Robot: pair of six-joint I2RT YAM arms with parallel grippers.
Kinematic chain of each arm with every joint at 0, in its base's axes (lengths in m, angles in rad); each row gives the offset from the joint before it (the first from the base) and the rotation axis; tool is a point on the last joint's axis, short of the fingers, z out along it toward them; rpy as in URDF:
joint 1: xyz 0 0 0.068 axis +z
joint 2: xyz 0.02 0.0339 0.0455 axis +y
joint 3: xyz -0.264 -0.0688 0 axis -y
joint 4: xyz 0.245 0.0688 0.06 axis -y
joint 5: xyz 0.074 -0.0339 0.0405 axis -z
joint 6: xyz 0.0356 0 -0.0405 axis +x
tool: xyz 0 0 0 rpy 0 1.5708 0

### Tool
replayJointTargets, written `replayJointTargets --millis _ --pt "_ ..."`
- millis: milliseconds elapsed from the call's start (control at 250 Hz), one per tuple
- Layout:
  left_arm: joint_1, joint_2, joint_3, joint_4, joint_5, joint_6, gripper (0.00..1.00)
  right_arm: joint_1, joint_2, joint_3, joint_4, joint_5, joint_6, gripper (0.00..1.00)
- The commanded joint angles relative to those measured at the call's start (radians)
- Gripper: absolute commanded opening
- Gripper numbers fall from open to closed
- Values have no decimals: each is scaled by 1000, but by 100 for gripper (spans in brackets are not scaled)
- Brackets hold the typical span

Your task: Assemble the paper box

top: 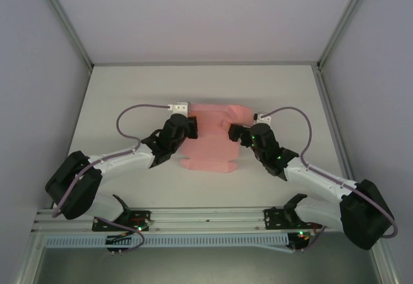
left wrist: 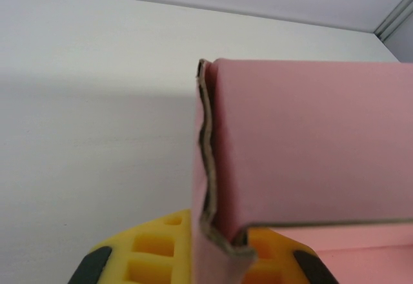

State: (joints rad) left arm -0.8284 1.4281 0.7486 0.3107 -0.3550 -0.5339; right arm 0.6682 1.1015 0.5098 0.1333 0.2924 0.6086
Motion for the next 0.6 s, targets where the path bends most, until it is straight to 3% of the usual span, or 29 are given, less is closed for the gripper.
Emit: replayJointTargets --millis 0,236,595 --pt "-18 1 -1 60 59 -51 0 17 6 30 -69 33 -24 100" --pt "5 22 -13 43 32 -57 0 17 -115 27 -125 22 -40 100" --pt "47 8 -35 41 61 -55 0 5 -561 -48 -285 85 -71 100"
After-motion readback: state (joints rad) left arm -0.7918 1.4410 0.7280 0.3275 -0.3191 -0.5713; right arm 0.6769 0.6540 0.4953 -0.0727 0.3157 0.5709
